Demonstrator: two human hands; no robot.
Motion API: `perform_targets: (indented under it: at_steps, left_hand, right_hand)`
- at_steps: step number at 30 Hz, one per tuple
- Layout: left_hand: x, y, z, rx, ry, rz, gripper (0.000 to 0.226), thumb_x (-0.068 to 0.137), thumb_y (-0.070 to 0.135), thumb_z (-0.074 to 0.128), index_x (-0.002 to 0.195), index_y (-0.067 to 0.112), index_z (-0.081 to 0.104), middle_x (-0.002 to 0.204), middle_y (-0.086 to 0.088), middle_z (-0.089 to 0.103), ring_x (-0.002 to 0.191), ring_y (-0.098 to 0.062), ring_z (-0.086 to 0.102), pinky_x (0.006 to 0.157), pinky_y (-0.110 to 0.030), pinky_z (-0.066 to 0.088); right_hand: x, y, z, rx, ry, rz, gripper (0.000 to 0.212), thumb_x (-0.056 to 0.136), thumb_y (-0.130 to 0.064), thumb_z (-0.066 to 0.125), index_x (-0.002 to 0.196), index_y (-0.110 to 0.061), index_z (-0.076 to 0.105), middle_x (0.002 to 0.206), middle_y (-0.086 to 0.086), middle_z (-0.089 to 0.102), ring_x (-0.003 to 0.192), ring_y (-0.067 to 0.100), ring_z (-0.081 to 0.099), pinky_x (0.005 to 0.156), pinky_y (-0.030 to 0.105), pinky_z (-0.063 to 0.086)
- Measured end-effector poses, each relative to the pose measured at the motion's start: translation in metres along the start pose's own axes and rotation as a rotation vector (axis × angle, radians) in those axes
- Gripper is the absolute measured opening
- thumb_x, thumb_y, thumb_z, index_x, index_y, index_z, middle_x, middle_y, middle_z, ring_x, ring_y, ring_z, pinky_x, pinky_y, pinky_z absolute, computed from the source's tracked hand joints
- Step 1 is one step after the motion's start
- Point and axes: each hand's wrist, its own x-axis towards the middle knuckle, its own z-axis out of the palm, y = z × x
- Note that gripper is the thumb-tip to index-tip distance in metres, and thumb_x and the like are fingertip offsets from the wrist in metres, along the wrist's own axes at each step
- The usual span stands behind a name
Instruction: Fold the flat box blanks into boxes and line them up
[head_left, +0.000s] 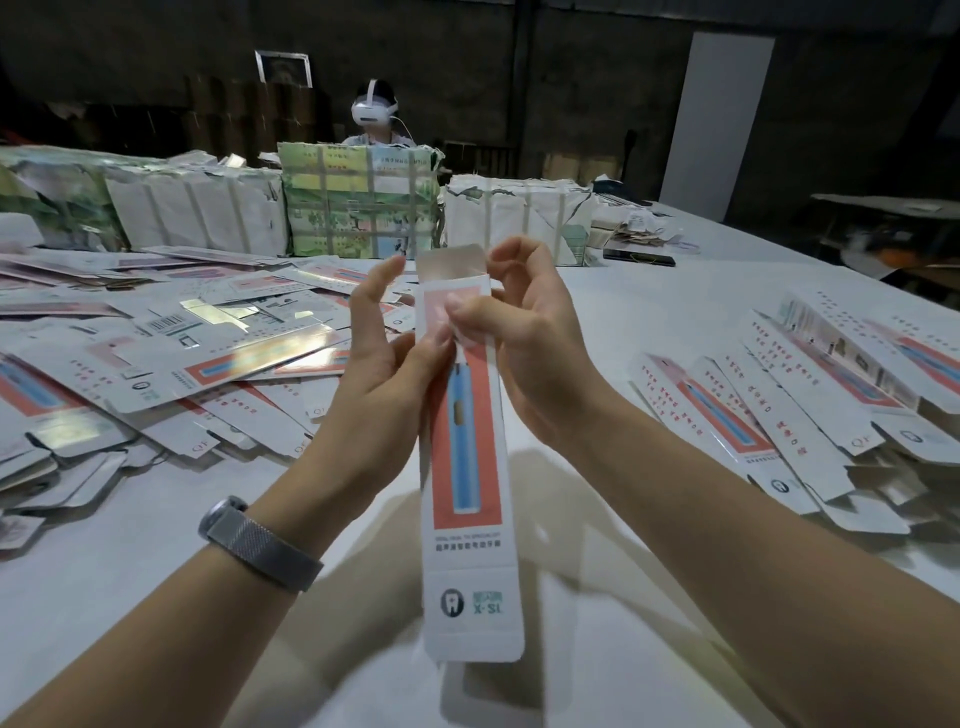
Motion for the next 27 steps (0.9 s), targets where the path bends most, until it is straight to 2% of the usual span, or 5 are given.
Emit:
perform_targets:
  at_steps: [4,7,13,18,27]
  left_hand:
    - [0.000,-0.001,0.000,-0.019,-0.009,-0.012,0.042,0.105,0.023,0.047,0.129,0.053,0.030,0.070,-0.004,0.070,0.063,-0.019,0.070,0.059,-0.027,0.058]
    - [0.000,-0.004,0.000,0.028,0.003,-0.011,0.038,0.105,0.022,0.048,0.134,0.043,0.035,0.071,-0.002,0.068,0.063,-0.016,0.068,0.060,-0.027,0.058]
    - [-0.001,0.000,0.004,0.085,-0.035,0.040,0.040,0.094,0.032,0.056,0.130,0.044,0.043,0.098,-0.037,0.056,0.072,-0.028,0.063,0.070,-0.049,0.057]
    - [-0.001,-0.004,0.002,0.046,-0.067,0.050,0.039,0.098,0.026,0.055,0.132,0.042,0.044,0.092,-0.023,0.063,0.069,-0.019,0.067,0.062,-0.029,0.057]
    - [-0.003,0.001,0.001,0.083,-0.132,0.065,0.043,0.098,0.030,0.053,0.137,0.041,0.040,0.086,-0.005,0.069,0.067,-0.015,0.069,0.060,-0.023,0.056]
  right_hand:
    - [0.001,-0.002,-0.002,0.071,-0.040,0.053,0.034,0.069,-0.002,0.068,0.096,-0.016,0.052,0.091,0.006,0.056,0.087,0.024,0.056,0.079,0.035,0.048]
    - [0.003,-0.009,-0.005,0.032,-0.063,0.121,0.012,0.076,-0.017,0.068,0.081,-0.017,0.058,0.083,0.006,0.059,0.078,0.019,0.057,0.072,0.029,0.048]
    - [0.011,-0.021,-0.018,-0.035,-0.180,0.263,0.012,0.091,-0.015,0.063,0.080,-0.020,0.067,0.082,-0.002,0.070,0.085,0.015,0.064,0.079,0.032,0.052]
    - [0.010,-0.028,-0.021,-0.149,-0.203,0.238,0.009,0.089,-0.006,0.066,0.087,-0.011,0.074,0.076,0.002,0.068,0.074,0.014,0.062,0.073,0.027,0.054]
    - [0.010,-0.031,-0.020,-0.257,-0.097,0.137,0.007,0.088,-0.005,0.067,0.081,-0.005,0.069,0.069,0.006,0.063,0.060,0.014,0.060,0.054,0.024,0.051]
